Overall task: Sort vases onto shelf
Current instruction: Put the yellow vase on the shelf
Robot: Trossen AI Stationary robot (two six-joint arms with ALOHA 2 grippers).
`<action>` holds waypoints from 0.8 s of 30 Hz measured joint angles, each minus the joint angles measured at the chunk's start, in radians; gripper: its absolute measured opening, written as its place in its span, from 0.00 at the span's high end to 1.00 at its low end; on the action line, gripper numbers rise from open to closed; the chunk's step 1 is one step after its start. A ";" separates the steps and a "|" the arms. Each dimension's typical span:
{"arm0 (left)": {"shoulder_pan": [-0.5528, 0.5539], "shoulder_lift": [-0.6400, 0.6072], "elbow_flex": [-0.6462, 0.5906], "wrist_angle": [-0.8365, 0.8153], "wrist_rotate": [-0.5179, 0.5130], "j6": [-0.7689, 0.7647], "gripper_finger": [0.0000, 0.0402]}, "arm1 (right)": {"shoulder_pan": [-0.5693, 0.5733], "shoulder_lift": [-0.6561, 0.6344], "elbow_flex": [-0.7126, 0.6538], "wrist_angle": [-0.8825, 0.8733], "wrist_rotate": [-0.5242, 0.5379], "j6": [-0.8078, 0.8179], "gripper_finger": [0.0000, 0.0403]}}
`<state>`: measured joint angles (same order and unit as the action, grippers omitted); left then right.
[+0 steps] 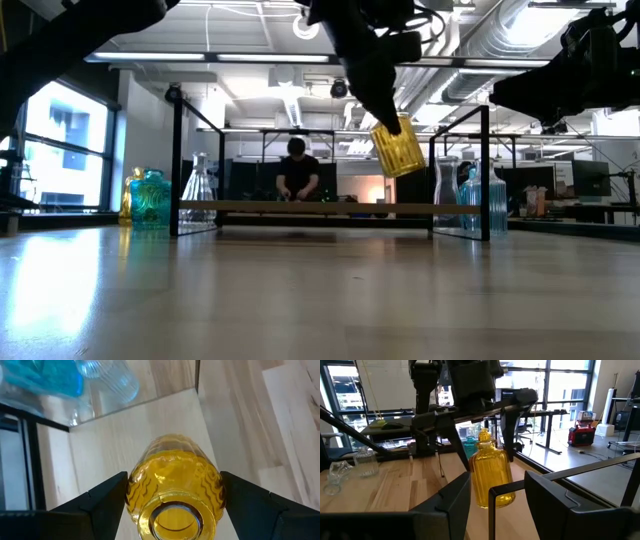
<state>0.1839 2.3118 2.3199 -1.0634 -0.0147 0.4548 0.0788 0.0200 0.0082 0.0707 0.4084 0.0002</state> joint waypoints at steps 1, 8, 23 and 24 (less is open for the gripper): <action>0.001 0.000 0.000 -0.011 0.000 -0.006 0.29 | 0.000 0.000 0.000 0.000 0.000 0.000 0.58; 0.005 0.000 -0.013 -0.076 -0.035 -0.042 0.29 | 0.000 0.000 0.000 0.000 0.000 0.000 0.58; 0.004 0.000 -0.066 -0.136 -0.037 -0.083 0.29 | 0.000 0.000 0.000 0.000 0.000 0.000 0.58; 0.004 0.000 -0.066 -0.139 -0.035 -0.087 0.29 | 0.000 0.000 0.000 0.000 0.000 0.000 0.58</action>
<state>0.1877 2.3113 2.2539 -1.2028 -0.0498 0.3679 0.0792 0.0200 0.0082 0.0708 0.4080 0.0006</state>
